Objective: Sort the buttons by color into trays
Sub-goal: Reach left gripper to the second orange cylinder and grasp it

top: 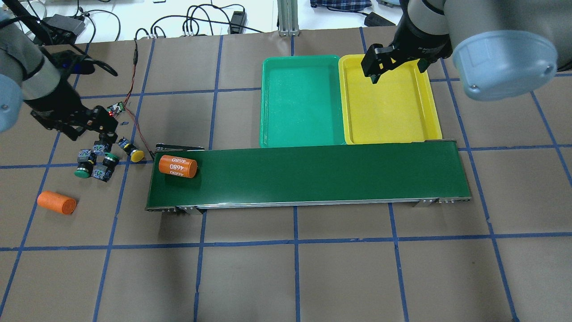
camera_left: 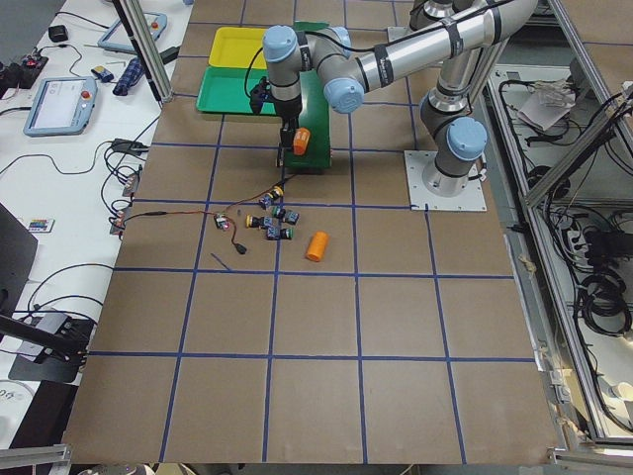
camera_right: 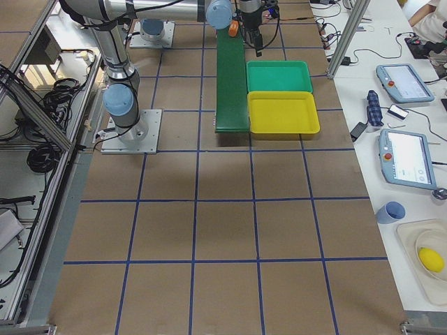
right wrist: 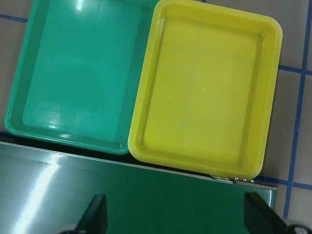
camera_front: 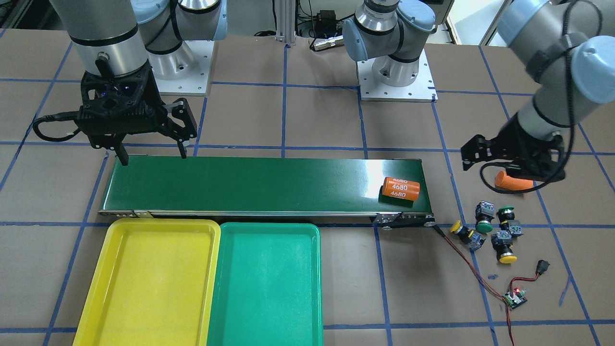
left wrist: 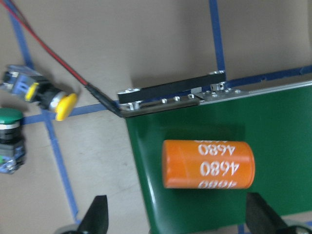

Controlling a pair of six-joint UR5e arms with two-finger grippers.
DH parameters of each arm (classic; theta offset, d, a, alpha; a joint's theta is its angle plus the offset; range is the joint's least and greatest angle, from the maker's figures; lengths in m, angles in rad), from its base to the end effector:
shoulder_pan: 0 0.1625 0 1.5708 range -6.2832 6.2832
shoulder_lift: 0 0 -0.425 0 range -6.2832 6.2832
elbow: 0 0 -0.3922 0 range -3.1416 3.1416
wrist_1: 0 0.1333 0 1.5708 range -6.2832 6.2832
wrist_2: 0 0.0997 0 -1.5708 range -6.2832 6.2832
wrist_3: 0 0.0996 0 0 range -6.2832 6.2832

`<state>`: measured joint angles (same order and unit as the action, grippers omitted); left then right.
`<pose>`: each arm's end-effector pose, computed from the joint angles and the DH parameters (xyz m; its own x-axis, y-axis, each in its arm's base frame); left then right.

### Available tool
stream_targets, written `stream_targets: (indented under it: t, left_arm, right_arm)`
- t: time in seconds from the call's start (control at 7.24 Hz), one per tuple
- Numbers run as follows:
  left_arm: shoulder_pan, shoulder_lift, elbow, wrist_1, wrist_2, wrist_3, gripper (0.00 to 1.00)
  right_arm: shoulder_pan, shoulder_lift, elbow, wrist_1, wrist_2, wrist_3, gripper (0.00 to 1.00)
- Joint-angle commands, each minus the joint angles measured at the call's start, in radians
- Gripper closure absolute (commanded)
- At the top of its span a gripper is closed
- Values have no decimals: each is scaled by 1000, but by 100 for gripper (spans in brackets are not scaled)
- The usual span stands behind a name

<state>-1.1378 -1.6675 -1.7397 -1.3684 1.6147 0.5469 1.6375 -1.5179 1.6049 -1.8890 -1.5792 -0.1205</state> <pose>0.0981 -0.5195 0.3770 -0.9933 0.1152 -0.0046 0.1145 0.9905 0.0767 0.1677 -0.5230 0.4787 -0.9828 -0.1810 0.0357 -0.1844 0.9564 -0.2265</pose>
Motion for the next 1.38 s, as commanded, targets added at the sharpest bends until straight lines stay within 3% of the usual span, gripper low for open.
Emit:
stream_targets:
  t: [0.0,0.14,0.41,0.83,1.24]
  left_arm:
    - [221,-35,9,8,7,234,0]
    - [251,-67,-6,49,8,296,0]
    - [262,-153,-67,264,63,449,0]
    - [271,-201,-182,406,54,444,0]
    - [276,-221,-185,410,53,465,0]
  right_arm:
    - [4,8,3,2,2,12,0]
    - [17,33,3,-1,2,46,0]
    - [50,64,-6,-40,-1,91,0]
    - [51,64,-8,-41,-4,91,0]
    - [50,59,-3,-41,-7,90,0]
